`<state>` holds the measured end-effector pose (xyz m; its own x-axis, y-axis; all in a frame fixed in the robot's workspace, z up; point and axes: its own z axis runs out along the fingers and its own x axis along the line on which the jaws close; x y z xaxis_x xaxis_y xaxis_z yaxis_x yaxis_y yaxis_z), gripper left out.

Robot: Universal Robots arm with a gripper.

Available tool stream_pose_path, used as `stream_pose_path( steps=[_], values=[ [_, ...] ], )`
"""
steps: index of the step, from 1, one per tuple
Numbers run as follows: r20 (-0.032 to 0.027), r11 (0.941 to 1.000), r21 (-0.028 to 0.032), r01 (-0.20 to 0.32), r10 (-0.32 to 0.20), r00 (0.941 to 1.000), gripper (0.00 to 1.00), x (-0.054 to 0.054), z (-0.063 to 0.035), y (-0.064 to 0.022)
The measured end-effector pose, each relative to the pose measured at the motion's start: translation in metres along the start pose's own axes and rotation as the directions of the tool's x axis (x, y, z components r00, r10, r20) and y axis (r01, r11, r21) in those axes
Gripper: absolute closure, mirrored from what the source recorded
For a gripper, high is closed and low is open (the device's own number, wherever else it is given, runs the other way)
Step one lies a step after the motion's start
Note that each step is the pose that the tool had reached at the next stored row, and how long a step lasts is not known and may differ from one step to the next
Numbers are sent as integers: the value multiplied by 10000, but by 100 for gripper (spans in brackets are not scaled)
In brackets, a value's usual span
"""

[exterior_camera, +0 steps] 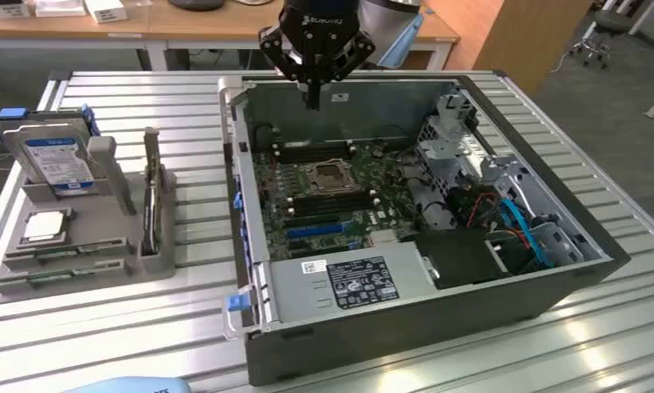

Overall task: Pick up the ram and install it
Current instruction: 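Reach for the ram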

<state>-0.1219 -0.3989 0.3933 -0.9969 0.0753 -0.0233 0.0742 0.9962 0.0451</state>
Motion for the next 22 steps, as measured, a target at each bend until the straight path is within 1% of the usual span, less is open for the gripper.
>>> stream_pose_path(
  steps=[22],
  values=[
    [0, 10000, 0, 0, 0, 10000, 90, 0, 0, 0]
  ],
)
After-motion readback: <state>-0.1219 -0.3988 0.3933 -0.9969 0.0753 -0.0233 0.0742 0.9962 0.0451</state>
